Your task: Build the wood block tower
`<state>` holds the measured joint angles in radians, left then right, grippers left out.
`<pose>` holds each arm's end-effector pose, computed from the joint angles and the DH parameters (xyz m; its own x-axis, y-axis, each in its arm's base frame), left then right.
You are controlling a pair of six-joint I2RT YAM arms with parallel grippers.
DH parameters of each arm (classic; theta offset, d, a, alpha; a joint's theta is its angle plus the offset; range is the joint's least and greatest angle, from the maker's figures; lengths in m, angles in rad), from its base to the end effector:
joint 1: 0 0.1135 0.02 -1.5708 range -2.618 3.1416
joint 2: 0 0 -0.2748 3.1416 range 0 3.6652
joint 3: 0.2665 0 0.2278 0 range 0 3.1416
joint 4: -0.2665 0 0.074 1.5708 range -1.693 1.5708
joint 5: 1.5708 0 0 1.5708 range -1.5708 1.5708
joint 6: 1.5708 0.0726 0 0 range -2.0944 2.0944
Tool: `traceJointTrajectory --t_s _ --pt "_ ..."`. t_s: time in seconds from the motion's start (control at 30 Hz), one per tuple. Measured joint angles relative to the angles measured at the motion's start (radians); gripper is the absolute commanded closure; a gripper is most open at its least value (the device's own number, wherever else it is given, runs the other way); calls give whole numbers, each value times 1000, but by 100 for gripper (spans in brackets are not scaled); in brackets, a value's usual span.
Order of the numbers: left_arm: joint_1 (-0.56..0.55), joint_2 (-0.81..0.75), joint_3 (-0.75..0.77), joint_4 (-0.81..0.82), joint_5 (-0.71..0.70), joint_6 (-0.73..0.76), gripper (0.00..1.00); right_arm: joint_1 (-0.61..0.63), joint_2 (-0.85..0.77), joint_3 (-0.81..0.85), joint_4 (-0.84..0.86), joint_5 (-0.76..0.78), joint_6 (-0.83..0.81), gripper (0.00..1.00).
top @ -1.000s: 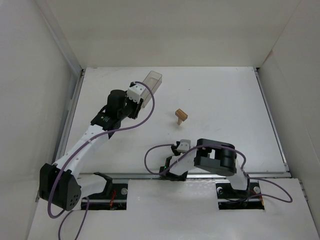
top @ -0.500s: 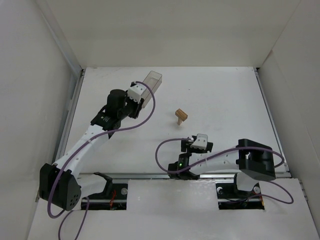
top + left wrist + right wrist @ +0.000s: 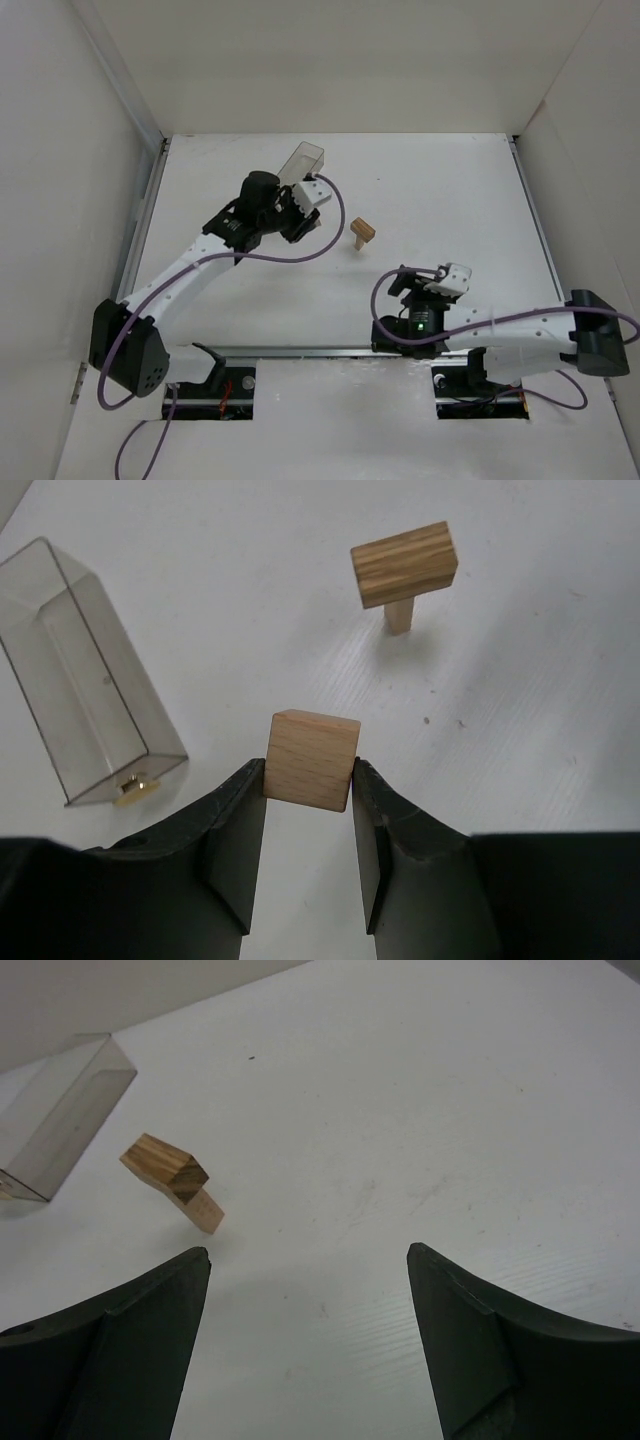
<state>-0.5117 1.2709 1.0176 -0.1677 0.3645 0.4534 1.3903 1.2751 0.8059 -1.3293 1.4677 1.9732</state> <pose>0.2455 -0.1675 0.3211 0.0043 0.4669 -0.8843 0.8224 0.5014 0.2688 0.0970 0.1294 0.2511 -0.0617 0.1891 -0.9800 0.2164 0.9611 0.1718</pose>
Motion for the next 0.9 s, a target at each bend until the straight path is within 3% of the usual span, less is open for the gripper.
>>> traceJointTrajectory --t_s 0.3,0.5,0.9 --pt "-110 245 292 -101 92 209 89 14 -222 -3 0 0 -34 14" --pt "-172 375 397 -184 139 396 90 44 -307 -3 0 1 -124 13" --pt "-185 586 621 -406 296 722 90 53 -408 -3 -1 1 -213 12"
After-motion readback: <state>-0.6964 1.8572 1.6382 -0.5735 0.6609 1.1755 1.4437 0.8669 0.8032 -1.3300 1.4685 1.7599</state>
